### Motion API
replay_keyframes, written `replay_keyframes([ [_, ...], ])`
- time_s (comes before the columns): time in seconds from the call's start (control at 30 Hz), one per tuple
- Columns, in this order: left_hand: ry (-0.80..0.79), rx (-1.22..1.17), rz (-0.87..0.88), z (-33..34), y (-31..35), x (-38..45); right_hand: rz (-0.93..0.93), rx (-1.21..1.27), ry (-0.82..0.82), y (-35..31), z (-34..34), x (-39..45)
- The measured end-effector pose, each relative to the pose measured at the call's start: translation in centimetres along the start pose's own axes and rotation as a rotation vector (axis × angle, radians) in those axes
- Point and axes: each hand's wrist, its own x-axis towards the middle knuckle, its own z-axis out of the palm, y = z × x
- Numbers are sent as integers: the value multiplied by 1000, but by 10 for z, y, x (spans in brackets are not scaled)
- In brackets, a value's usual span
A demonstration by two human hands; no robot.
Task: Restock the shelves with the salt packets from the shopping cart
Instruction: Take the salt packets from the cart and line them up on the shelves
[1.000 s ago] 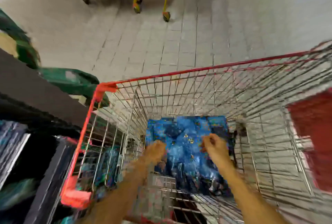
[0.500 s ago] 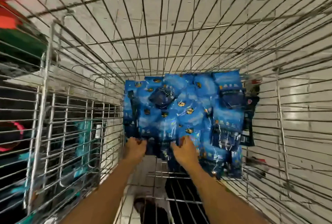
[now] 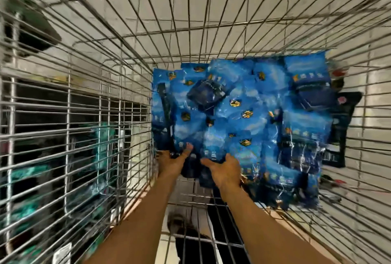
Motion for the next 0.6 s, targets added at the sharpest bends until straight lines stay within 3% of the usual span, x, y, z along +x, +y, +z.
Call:
replay_keyframes([
  [0.17, -66, 115, 12, 7, -7, -8, -2, 119, -34, 18, -17, 1],
  [0.37, -111, 129, 1, -6, 9, -34, 73, 276, -246, 23, -67, -7],
  [0.6, -136, 85, 65, -31, 83, -116, 39, 307, -309, -41, -148, -53],
])
